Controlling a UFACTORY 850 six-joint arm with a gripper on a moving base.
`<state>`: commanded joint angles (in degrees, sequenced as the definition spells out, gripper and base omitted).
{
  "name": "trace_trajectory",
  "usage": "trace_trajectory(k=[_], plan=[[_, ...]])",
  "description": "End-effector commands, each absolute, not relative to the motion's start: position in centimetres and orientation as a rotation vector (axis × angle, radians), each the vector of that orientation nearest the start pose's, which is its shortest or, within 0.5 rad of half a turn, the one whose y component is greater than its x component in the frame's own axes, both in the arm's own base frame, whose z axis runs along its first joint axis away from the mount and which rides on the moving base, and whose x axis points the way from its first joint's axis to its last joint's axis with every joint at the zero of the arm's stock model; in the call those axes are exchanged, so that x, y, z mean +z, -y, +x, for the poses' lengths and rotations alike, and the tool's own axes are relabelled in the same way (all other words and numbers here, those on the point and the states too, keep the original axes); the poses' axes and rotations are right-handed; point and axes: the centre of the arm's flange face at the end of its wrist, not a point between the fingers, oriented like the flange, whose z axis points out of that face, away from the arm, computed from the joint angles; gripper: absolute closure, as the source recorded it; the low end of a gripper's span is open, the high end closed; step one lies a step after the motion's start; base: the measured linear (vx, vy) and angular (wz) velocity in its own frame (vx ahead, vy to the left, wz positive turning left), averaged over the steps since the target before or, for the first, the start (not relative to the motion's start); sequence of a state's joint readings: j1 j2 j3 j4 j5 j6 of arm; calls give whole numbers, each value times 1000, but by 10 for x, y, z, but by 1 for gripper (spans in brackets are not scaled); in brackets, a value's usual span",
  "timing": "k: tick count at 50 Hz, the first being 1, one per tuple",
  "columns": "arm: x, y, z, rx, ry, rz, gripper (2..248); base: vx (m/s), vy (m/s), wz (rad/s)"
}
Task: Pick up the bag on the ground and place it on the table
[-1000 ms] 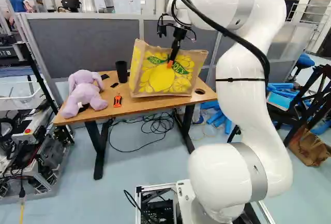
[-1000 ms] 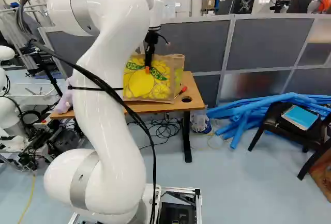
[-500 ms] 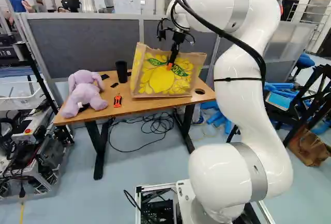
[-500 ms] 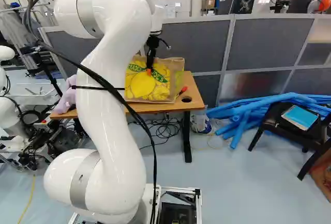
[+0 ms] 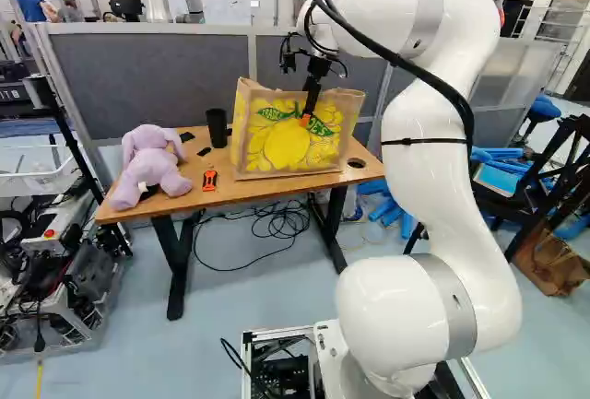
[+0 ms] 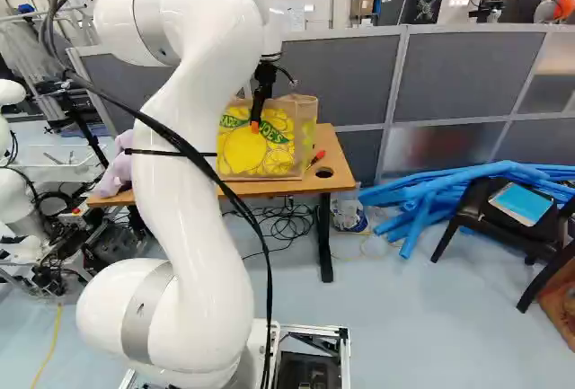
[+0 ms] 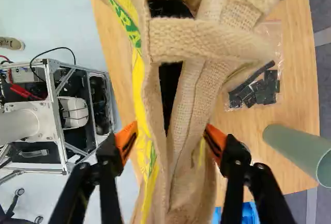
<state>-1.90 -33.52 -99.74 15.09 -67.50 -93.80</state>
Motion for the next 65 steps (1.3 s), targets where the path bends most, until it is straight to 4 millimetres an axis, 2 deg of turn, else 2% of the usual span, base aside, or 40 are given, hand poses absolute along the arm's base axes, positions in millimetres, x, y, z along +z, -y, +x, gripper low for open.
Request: trace_trajectory(k=[3, 4, 9, 10, 65], plan=[[567, 0, 665, -244, 2013, -2161, 66, 0, 0, 0], [568, 0, 665, -245, 2013, -2161, 29, 0, 0, 0], [572, 0, 664, -252, 2017, -2163, 29, 0, 0, 0], [574, 0, 663, -254, 2018, -2164, 3, 0, 0, 0], [658, -1, 633, -404, 2089, -2203, 3, 0, 0, 0]])
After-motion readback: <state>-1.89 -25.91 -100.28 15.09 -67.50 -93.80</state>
